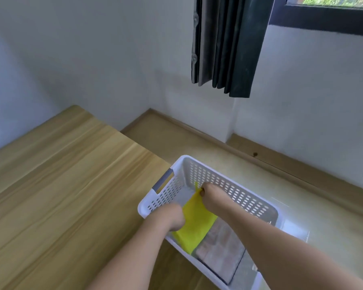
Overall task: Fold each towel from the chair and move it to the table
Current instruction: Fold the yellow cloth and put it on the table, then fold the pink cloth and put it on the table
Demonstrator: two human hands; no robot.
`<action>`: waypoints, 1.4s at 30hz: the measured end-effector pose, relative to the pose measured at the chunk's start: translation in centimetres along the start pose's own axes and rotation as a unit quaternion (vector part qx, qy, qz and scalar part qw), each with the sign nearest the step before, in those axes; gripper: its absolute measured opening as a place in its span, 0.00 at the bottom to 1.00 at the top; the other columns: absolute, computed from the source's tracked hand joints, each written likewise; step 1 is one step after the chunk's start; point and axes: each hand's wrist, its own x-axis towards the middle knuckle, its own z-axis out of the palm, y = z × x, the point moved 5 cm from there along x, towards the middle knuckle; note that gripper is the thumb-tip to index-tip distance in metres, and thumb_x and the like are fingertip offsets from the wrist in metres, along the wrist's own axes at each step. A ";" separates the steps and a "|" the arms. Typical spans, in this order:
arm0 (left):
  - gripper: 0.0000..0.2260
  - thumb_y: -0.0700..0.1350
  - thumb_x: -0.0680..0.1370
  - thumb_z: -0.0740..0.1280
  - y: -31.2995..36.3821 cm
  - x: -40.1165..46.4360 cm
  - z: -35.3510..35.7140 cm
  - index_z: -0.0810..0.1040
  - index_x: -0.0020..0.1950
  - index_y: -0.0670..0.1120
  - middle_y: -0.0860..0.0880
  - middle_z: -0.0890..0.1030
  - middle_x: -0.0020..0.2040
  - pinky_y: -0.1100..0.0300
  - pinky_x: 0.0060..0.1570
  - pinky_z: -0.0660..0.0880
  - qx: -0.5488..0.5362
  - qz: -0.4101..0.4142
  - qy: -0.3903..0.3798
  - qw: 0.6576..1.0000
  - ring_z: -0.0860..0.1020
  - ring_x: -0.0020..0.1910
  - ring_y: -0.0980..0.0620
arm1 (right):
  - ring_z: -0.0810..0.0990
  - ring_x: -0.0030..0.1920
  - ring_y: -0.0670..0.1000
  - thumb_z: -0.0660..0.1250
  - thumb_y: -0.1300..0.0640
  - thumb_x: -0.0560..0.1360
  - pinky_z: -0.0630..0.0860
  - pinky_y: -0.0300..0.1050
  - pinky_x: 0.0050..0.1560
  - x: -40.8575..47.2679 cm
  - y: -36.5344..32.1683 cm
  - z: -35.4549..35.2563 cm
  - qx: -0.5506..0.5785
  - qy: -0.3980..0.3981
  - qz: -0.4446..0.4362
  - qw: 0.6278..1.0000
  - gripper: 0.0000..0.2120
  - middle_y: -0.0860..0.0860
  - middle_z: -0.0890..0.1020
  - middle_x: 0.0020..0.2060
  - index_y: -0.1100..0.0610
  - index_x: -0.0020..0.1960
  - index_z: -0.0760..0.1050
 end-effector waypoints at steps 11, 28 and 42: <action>0.08 0.35 0.78 0.55 0.1 3.9 1.7 0.73 0.50 0.38 0.41 0.70 0.38 0.53 0.40 0.66 0.041 -0.023 -0.091 0.995 0.69 0.35 0.45 | 0.76 0.61 0.59 0.53 0.59 0.81 0.74 0.50 0.56 4.0 1.0 5.0 -0.061 -0.050 0.030 0.996 0.15 0.56 0.74 0.62 0.54 0.66 0.68; 0.13 0.35 0.77 0.57 0.5 0.8 -0.5 0.75 0.59 0.40 0.41 0.78 0.58 0.51 0.49 0.73 0.066 -0.015 0.008 0.998 0.77 0.56 0.41 | 0.74 0.61 0.60 0.56 0.56 0.81 0.71 0.48 0.57 -0.2 -0.2 2.0 -0.070 -0.017 -0.002 0.997 0.13 0.59 0.74 0.61 0.61 0.62 0.68; 0.15 0.42 0.79 0.56 -11.0 -20.1 -3.9 0.68 0.66 0.45 0.46 0.72 0.67 0.52 0.62 0.67 0.051 0.102 0.438 0.892 0.70 0.65 0.45 | 0.73 0.60 0.58 0.56 0.57 0.79 0.68 0.49 0.57 -21.2 -14.9 -4.9 -0.058 0.188 -0.092 0.976 0.16 0.57 0.75 0.59 0.60 0.65 0.68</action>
